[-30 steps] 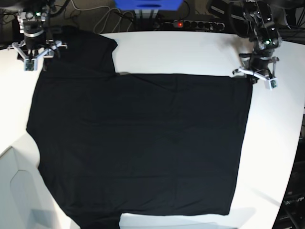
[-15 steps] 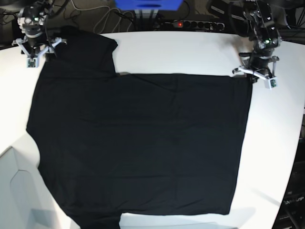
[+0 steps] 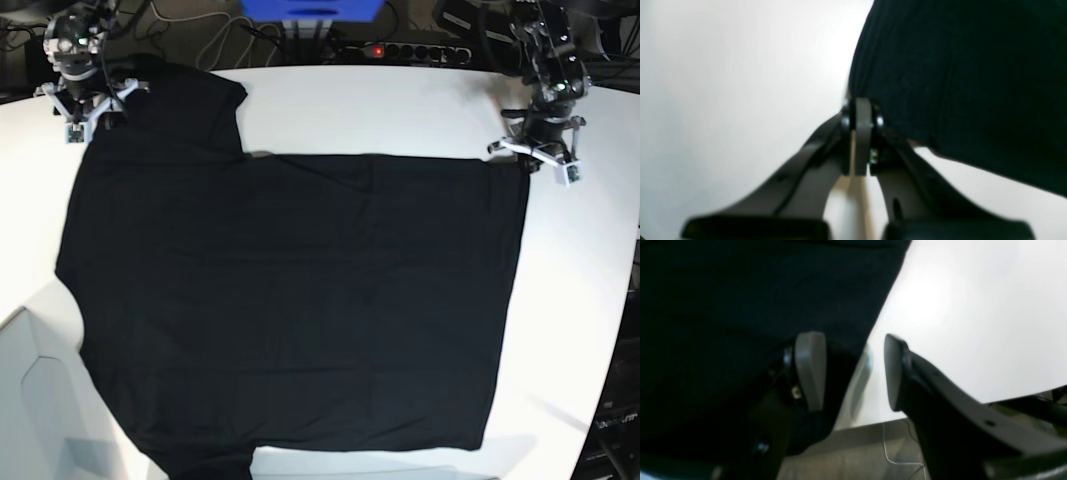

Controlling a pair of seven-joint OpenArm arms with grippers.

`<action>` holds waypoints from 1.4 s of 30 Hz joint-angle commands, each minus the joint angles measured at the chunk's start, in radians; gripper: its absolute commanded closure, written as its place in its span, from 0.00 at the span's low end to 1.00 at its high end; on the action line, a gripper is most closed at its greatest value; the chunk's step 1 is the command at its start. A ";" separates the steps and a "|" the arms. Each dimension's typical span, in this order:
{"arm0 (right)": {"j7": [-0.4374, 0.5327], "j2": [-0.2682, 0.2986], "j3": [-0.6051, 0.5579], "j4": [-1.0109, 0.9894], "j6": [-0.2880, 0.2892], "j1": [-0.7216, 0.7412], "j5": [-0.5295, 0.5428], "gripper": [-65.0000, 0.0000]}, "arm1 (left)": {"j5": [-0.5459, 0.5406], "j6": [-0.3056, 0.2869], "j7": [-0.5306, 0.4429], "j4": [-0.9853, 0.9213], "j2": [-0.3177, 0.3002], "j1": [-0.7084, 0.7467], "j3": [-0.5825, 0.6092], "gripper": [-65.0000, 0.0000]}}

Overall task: Fold the T-shirt properly
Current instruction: 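Grasp the shirt's shoulder corners with the left and right grippers, then lift the shoulder edge and pull it across the shirt toward the hem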

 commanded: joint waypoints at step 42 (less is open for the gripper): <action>0.013 -0.017 0.129 0.183 0.208 0.000 0.007 1.00 | -0.003 0.003 -0.020 0.099 -0.007 0.061 -0.057 1.00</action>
